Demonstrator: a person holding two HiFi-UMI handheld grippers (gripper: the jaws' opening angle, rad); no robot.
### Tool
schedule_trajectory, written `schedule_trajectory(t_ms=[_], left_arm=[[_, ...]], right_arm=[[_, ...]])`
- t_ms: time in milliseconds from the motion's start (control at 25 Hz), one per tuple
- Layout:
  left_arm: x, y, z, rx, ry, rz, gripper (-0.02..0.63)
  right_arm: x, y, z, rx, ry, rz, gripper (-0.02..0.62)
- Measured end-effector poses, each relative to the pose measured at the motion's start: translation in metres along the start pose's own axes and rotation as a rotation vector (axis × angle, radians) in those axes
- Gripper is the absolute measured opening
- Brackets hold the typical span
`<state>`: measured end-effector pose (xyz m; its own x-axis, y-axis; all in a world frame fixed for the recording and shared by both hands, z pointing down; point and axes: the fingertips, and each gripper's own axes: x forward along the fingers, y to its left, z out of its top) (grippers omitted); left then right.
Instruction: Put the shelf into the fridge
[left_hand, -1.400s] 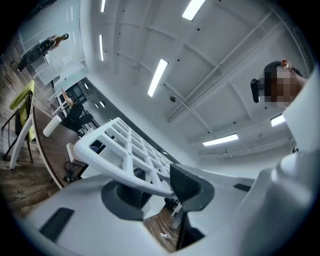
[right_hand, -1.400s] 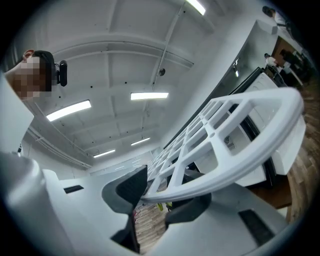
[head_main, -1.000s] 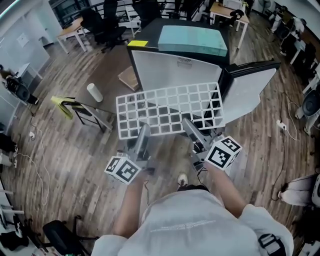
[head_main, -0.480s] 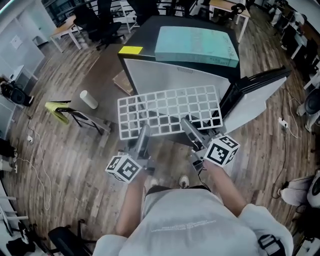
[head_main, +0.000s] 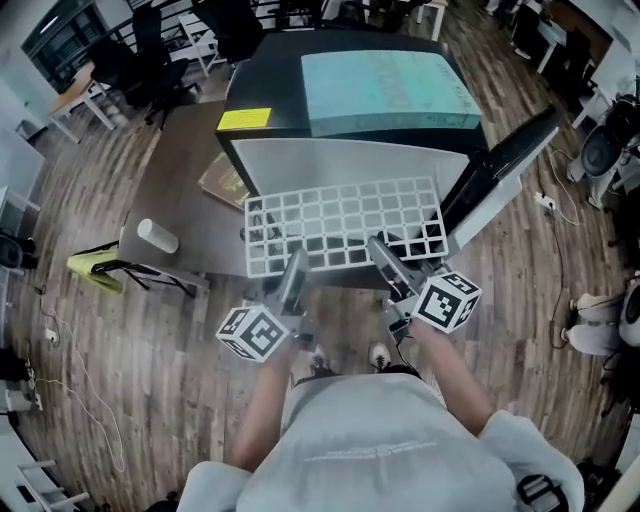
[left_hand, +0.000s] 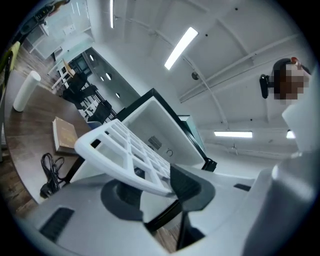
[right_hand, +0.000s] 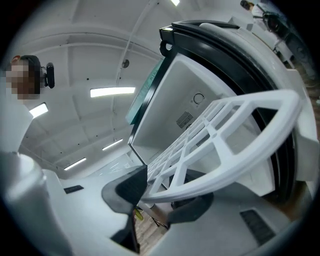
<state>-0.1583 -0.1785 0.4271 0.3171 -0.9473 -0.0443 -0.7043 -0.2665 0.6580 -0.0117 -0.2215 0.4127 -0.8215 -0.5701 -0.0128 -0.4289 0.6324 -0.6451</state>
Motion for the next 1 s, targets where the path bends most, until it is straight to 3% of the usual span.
schedule_trajectory(t_ms=[360, 1000], left_arm=[[0.024, 0.010, -0.009, -0.039, 0.092, -0.075, 0.143], [0.033, 0.021, -0.006, -0.050, 0.117, -0.082, 0.143]], right_arm=[[-0.005, -0.014, 0.002, 0.003, -0.053, -0.118, 0.133], [0.005, -0.018, 0.001, 0.002, -0.076, -0.144, 0.133]])
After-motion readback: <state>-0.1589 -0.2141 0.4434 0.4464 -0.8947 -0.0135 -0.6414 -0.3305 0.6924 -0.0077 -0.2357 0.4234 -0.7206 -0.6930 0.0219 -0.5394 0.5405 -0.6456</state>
